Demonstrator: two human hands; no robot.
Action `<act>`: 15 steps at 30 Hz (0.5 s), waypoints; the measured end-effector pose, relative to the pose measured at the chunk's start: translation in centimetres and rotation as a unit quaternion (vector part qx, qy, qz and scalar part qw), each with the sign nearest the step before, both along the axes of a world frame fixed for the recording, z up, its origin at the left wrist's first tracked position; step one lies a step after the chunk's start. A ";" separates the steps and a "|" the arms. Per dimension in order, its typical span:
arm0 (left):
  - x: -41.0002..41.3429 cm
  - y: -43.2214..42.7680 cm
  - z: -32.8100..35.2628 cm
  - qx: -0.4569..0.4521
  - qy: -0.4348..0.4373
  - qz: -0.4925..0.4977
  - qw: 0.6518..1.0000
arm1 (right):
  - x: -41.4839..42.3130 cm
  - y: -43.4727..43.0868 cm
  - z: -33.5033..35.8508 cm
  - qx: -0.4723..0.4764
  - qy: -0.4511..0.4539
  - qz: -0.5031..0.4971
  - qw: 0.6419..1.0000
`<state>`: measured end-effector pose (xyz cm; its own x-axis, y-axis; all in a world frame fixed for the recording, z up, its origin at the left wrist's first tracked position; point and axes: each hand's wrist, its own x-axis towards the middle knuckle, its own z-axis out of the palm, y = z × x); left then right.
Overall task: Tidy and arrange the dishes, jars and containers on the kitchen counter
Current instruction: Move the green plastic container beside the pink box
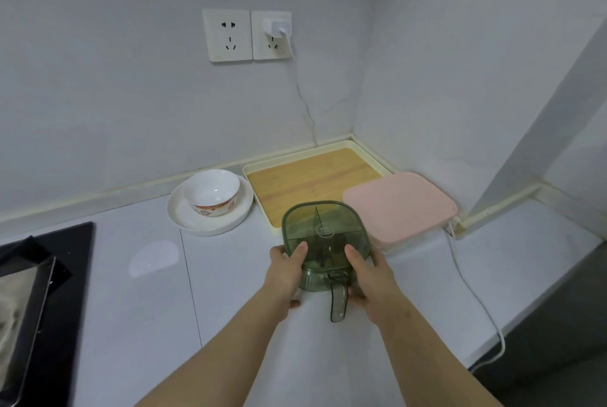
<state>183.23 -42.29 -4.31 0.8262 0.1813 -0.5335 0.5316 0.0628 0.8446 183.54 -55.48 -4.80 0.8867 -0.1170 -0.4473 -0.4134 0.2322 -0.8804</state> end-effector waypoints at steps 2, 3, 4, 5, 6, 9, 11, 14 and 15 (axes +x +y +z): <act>0.1 -0.2 0.1 0.000 -0.004 0.003 1.000 | 0.1 0.0 0.0 -0.002 0.011 0.000 1.000; 0.2 -0.3 0.1 -0.002 -0.007 0.004 1.000 | 0.1 0.0 -0.1 0.001 0.016 -0.003 1.000; 0.2 -0.4 0.2 -0.004 -0.007 0.006 1.000 | 0.1 0.0 -0.1 0.005 0.021 -0.009 1.000; 0.3 -0.4 0.2 -0.004 -0.007 0.008 1.000 | 0.1 0.1 -0.2 0.006 0.022 -0.014 1.000; 0.4 -0.5 0.2 -0.003 -0.007 0.010 1.000 | 0.0 0.3 -0.2 0.005 0.020 -0.016 1.000; 0.7 -0.5 0.2 -0.001 -0.010 0.015 1.000 | -0.1 0.9 -0.8 0.003 0.015 0.001 1.000; 0.8 -0.4 0.3 -0.010 -0.005 0.013 1.000 | -0.2 1.3 -1.3 0.015 0.012 0.007 1.000; 0.8 -0.1 0.2 -0.016 0.003 -0.001 1.000 | 0.1 1.5 -1.5 0.035 0.001 -0.011 0.999; 0.8 0.0 0.2 -0.015 0.004 -0.007 1.000 | 0.3 1.5 -1.5 0.040 -0.002 -0.019 0.999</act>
<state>184.02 -42.30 -4.14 0.8241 0.1535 -0.5453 0.5396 0.0801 0.8381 183.81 -54.02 -6.32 0.8837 -0.1147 -0.4538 -0.4001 0.3180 -0.8595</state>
